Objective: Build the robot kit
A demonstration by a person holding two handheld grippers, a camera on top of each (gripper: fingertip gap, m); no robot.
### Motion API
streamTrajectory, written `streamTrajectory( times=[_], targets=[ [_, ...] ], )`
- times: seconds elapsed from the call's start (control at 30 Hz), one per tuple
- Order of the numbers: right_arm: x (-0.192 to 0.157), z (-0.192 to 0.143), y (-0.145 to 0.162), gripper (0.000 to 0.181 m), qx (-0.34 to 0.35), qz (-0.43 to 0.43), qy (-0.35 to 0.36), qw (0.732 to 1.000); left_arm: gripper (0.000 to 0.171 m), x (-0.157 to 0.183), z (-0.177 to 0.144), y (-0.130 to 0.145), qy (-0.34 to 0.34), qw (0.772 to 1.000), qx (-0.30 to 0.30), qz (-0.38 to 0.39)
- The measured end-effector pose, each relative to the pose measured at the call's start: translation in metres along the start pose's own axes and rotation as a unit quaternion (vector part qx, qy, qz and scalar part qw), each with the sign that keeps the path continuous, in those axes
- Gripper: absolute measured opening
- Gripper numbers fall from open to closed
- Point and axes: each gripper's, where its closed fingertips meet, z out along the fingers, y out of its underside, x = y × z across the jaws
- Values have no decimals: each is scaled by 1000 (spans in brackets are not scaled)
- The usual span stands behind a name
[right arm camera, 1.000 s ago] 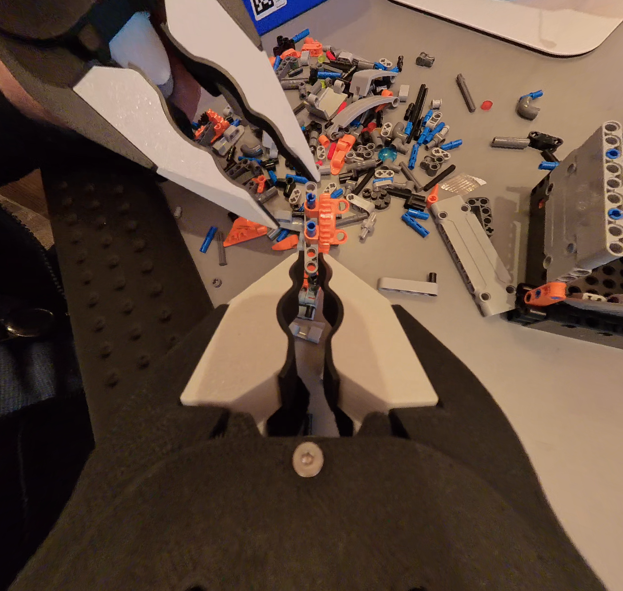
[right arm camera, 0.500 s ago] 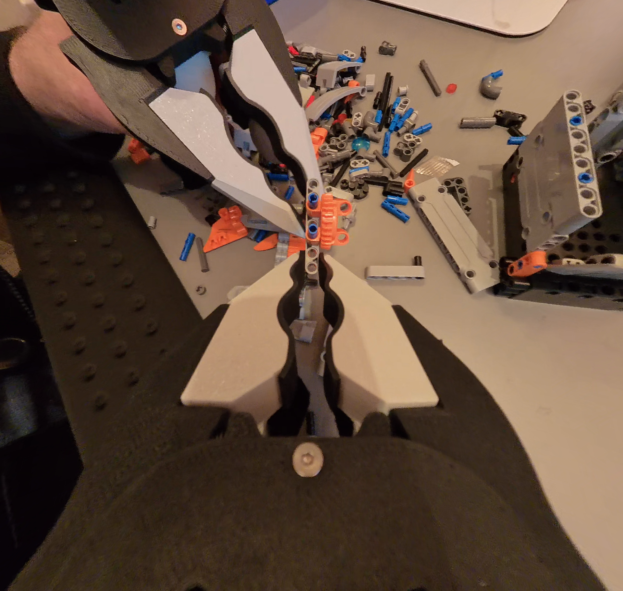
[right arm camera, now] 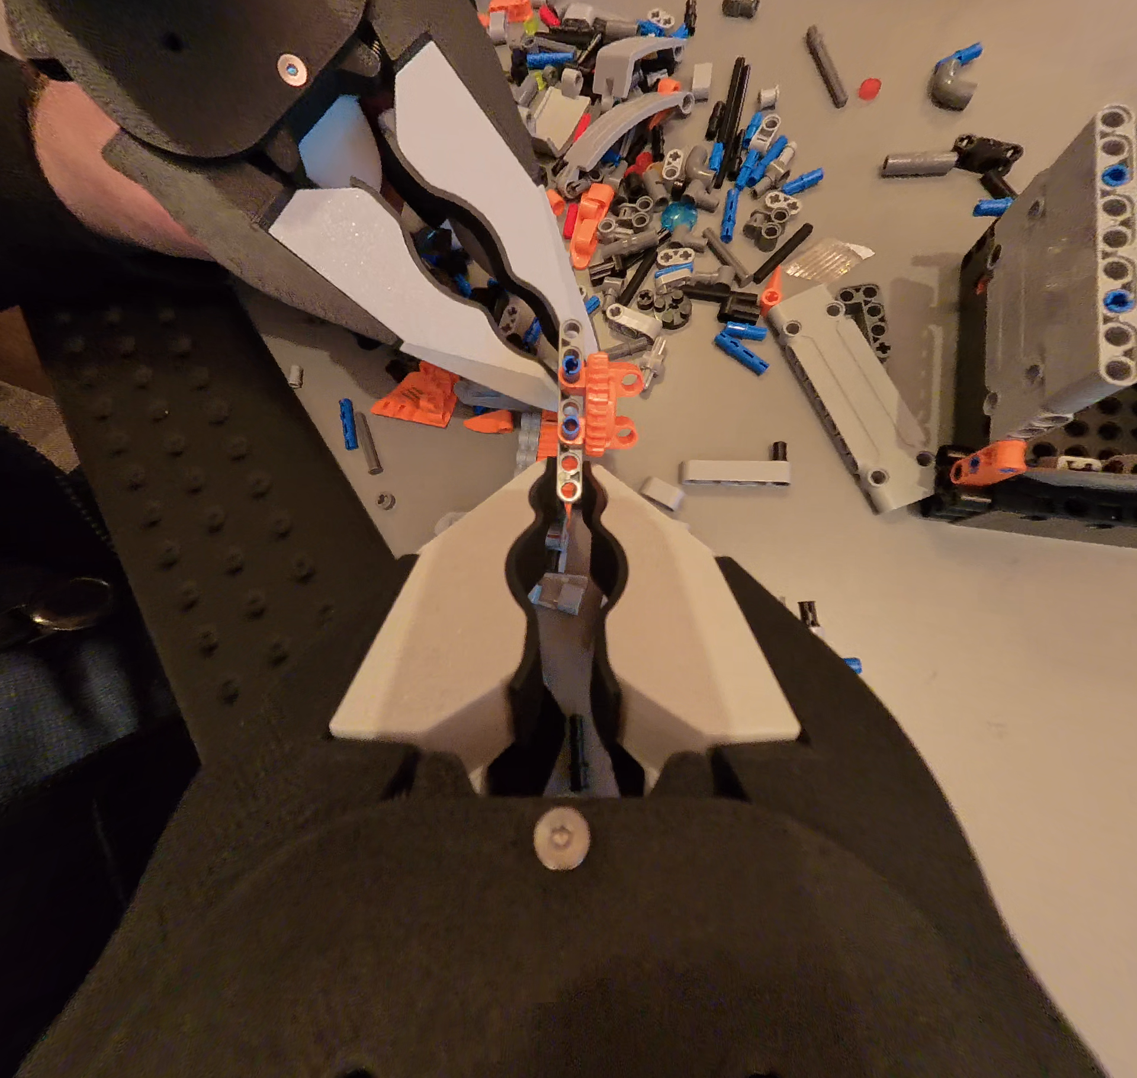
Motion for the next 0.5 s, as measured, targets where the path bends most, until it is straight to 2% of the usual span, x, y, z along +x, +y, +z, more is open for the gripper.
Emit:
streamTrajectory(
  times=[0.5],
  targets=[
    [-2, 1, 3, 5, -29, -12, 32, 999, 5, 0, 0, -3, -21, 1000, 4, 1]
  ],
)
